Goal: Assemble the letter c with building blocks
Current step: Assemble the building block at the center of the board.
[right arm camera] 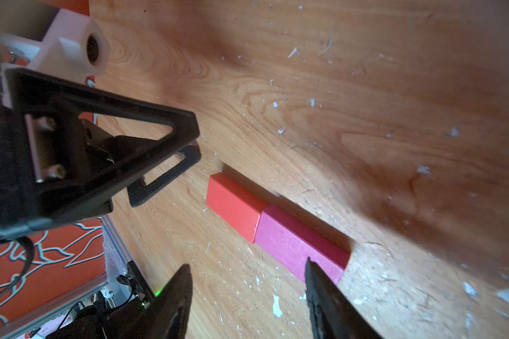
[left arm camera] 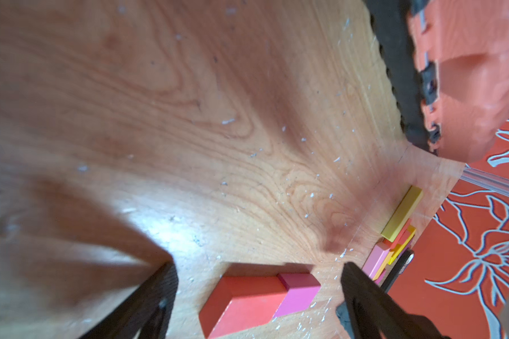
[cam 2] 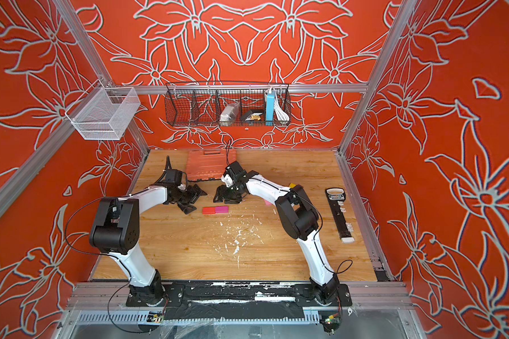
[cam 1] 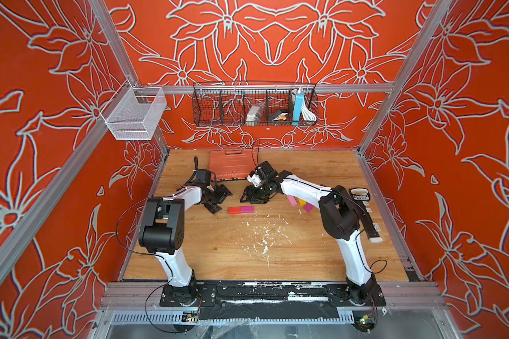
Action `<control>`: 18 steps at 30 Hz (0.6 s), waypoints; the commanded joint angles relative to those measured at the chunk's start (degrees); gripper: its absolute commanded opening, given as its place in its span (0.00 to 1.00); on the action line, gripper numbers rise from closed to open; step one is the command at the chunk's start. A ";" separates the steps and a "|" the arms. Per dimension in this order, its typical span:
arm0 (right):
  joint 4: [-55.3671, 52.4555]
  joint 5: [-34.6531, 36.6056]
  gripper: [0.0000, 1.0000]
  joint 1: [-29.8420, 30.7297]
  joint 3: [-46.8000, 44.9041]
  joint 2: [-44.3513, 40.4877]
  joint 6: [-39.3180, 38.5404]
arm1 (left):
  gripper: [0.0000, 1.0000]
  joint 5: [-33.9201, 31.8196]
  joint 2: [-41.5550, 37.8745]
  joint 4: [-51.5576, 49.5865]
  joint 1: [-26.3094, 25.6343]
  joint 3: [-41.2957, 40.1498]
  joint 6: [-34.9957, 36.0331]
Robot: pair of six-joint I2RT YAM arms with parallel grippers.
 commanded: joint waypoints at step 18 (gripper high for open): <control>2.94 -3.62 0.61 0.51 -0.70 3.22 3.46 | 0.89 1.55 2.07 1.67 0.56 -0.88 -1.05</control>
